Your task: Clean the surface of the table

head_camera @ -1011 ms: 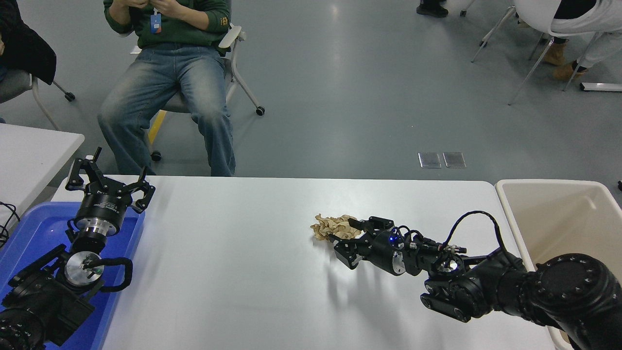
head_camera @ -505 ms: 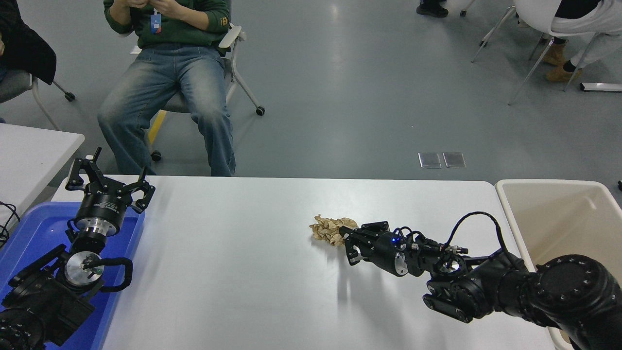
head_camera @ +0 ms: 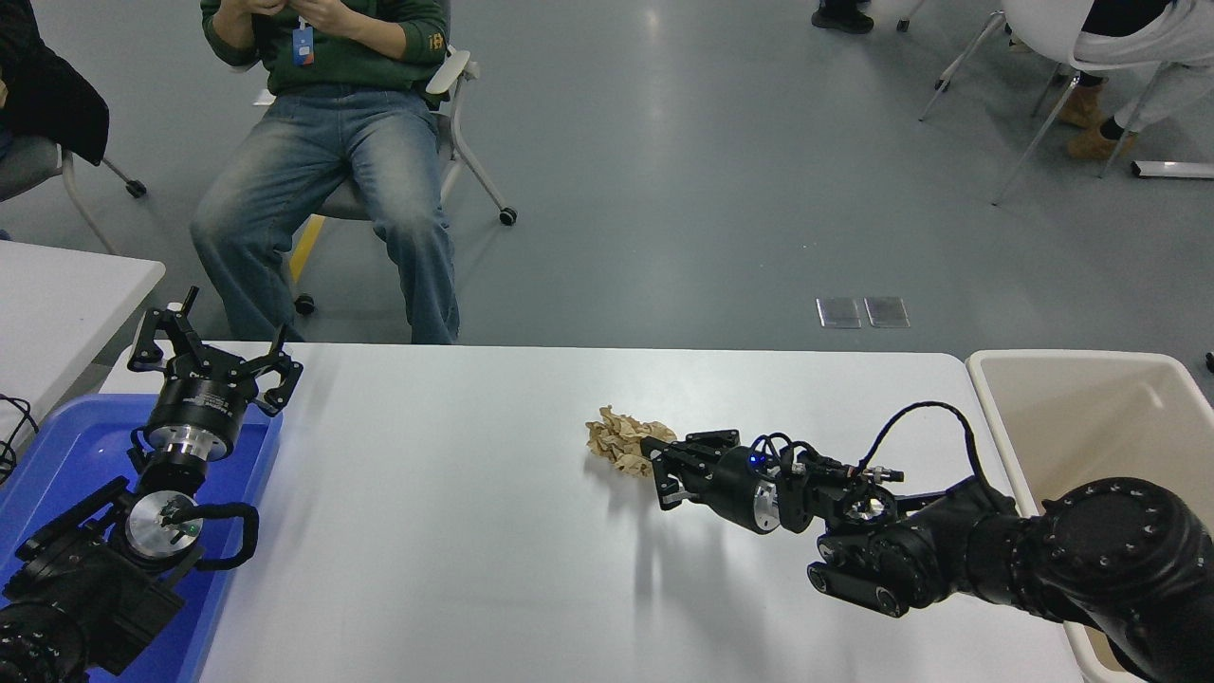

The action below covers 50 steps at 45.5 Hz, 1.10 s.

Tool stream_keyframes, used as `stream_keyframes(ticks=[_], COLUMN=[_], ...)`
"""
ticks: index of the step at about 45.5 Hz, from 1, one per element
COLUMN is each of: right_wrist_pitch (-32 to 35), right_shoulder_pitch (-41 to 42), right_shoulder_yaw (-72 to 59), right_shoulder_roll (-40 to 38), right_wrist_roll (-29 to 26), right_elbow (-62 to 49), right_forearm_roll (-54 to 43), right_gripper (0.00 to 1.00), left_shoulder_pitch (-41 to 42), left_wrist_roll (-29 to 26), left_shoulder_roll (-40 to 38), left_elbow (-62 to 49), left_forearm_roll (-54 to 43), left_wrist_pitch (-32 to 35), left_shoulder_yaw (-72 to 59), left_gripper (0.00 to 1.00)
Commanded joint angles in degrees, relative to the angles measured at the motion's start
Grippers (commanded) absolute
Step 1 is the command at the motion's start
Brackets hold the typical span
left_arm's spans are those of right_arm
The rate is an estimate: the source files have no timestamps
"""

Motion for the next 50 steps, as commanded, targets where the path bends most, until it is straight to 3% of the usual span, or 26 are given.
stream_keyframes(ticks=[1, 26, 37, 50], right_wrist_pitch=[0.06, 0.14, 0.5, 4.8], right_shoulder_pitch=[5.31, 15.5, 18.49, 21.13], right_shoulder_yaw=[0.31, 3.12, 3.73, 4.96], right_shoulder_roll=[-1.98, -24.92, -34.32, -45.66], right_wrist_roll=[0.52, 1.4, 1.49, 5.44], right_elbow=[11.88, 38.34, 44.67, 51.26], right_forearm_roll=[1.42, 1.24, 1.24, 1.24], right_gripper=[0.0, 0.0, 0.0, 0.0], left_shoulder_pitch=[0.0, 0.0, 0.0, 0.0], left_wrist_roll=[-0.01, -0.01, -0.01, -0.01], left_shoulder_roll=[-0.01, -0.01, -0.01, -0.01], left_elbow=[0.0, 0.0, 0.0, 0.0], left_forearm_roll=[0.01, 0.01, 0.01, 0.01], left_wrist_pitch=[0.0, 0.0, 0.0, 0.0], left_shoulder_yaw=[0.0, 0.0, 0.0, 0.08], left_gripper=[1.0, 1.0, 1.0, 1.0])
